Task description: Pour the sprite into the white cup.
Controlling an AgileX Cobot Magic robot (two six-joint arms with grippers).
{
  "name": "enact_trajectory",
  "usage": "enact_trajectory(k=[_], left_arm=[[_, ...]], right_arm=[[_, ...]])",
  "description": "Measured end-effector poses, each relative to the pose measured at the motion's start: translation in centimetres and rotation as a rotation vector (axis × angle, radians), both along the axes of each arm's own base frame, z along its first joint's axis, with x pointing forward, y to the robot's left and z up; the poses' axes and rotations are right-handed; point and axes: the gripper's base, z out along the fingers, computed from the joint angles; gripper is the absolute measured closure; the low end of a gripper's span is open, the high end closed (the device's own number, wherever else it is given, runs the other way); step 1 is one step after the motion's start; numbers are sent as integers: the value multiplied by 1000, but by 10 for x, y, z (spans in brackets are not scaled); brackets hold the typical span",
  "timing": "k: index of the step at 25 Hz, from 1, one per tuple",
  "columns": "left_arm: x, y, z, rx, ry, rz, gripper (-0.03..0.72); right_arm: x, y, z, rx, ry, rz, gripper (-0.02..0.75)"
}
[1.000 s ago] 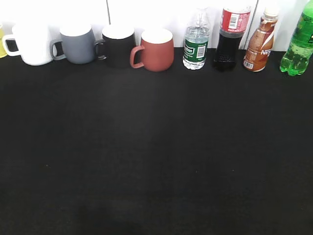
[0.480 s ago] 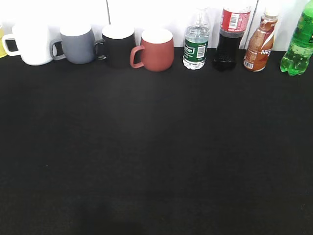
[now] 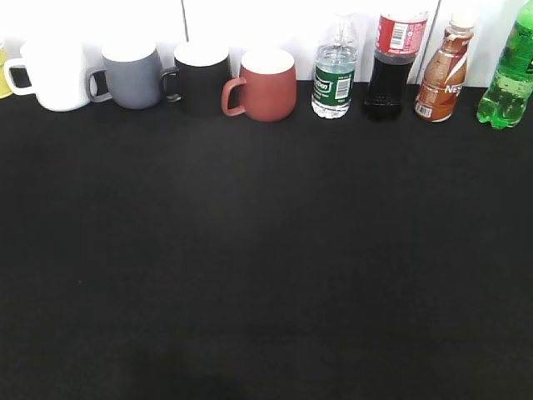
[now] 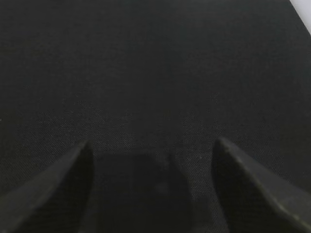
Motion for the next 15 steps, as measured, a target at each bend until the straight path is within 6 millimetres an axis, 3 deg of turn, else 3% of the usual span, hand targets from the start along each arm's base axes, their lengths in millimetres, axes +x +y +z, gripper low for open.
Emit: enact_trajectory(k=[6, 9, 15], left_arm=[[-31, 8, 2, -38, -199, 286, 306], [-32, 8, 1, -36, -208, 311, 328], [-32, 8, 1, -37, -208, 311, 357]], right_arm=[[0, 0, 0, -1, -3, 0, 170], [-10, 0, 0, 0, -67, 2, 172], [-11, 0, 0, 2, -74, 1, 172]])
